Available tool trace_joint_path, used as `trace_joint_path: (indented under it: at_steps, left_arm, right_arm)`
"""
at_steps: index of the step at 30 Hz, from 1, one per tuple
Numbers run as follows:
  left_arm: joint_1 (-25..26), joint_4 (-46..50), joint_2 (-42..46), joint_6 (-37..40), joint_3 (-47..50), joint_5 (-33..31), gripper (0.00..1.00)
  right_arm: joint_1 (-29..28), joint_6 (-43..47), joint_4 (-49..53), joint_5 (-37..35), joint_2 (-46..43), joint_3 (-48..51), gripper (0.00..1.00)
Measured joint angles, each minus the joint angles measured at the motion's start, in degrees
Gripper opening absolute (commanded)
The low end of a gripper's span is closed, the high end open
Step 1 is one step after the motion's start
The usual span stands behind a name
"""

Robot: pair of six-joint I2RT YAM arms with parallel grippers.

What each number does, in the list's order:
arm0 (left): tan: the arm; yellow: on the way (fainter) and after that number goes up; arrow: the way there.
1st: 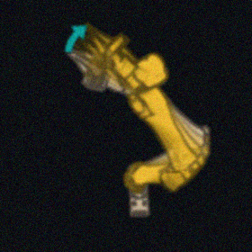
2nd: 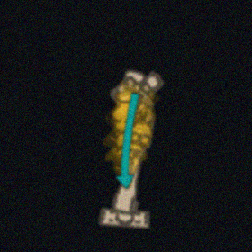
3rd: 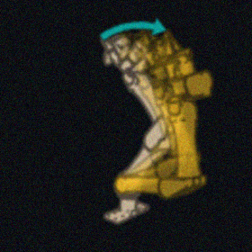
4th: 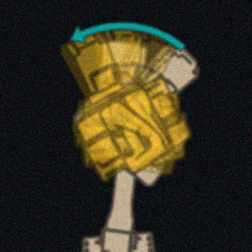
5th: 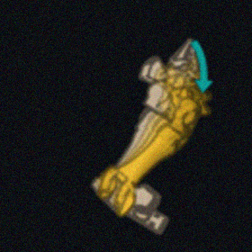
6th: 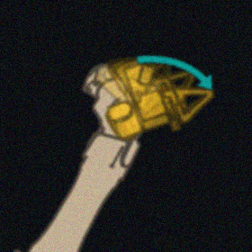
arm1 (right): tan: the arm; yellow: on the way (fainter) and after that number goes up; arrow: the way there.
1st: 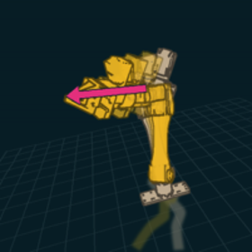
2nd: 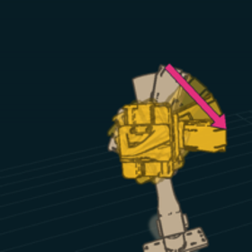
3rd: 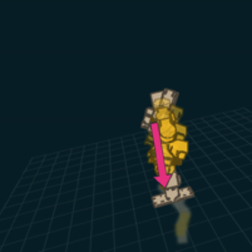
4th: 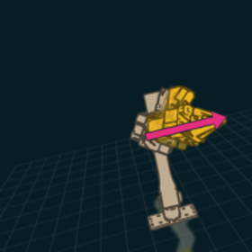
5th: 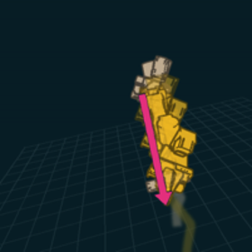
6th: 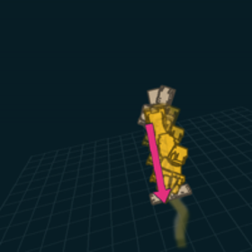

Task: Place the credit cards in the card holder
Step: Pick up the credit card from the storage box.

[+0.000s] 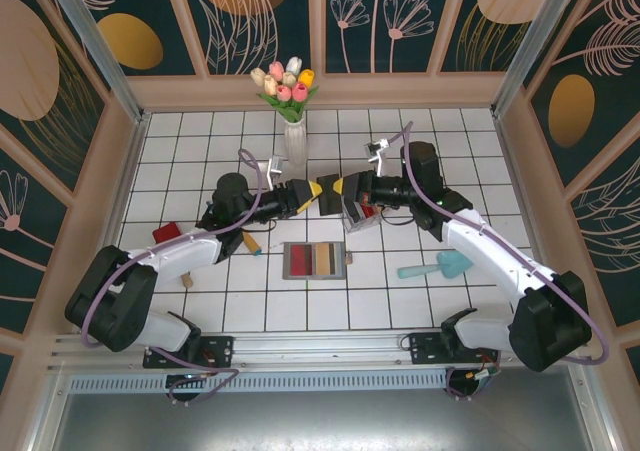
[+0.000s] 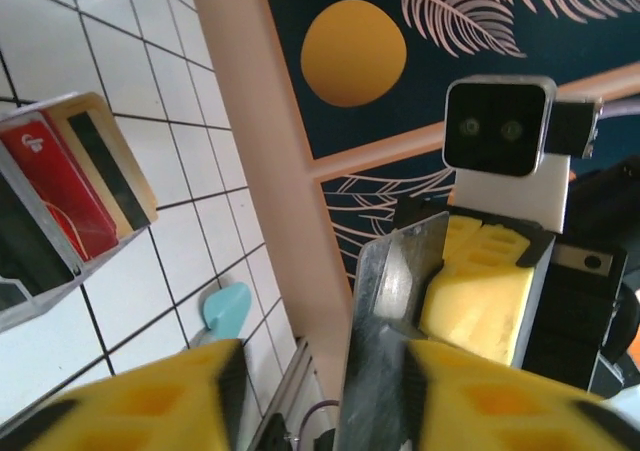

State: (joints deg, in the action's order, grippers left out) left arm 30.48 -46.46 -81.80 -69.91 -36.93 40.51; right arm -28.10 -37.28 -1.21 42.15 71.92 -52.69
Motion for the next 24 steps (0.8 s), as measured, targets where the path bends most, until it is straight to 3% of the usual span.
trace_joint_path:
  at_steps: [5, 7, 13, 17, 19, 21, 23, 24]
  left_arm:
    - [0.0, -1.6, 0.0, -0.8, 0.2, 1.1, 0.09]
    - [0.0, -2.2, 0.0, -1.0, 0.4, 1.4, 0.03]
    - [0.0, -3.8, 0.0, -1.8, 1.0, 1.5, 0.01]
    - [0.0, -3.9, 0.0, -2.4, 1.5, 1.2, 0.02]
    - [0.0, -3.9, 0.0, -2.6, 2.1, 1.1, 0.09]
    - [0.0, -3.9, 0.0, -2.6, 2.5, 0.9, 0.14]
    - [0.2, -3.5, 0.0, -2.1, 2.6, 0.7, 0.41]
    - [0.2, -2.9, 0.0, -2.3, 2.6, 0.4, 0.48]
  right_arm:
    - [0.0, -0.7, -1.0, 0.6, 0.6, 0.5, 0.12]
    - [0.2, -0.9, -1.0, 0.5, 0.7, 1.0, 0.16]
    - [0.4, -1.3, -2.0, 1.6, 0.9, 3.2, 0.21]
    - [0.4, -2.5, -3.9, 3.1, 0.8, 5.3, 0.15]
    - [0.4, -3.0, -4.9, 3.5, 0.2, 5.9, 0.06]
    - [0.4, -3.6, -5.5, 3.8, -0.6, 6.4, 0.03]
    - [0.2, -3.8, -5.4, 3.1, -1.8, 7.3, 0.03]
    - [0.2, -3.8, -5.2, 2.4, -2.5, 7.7, 0.03]
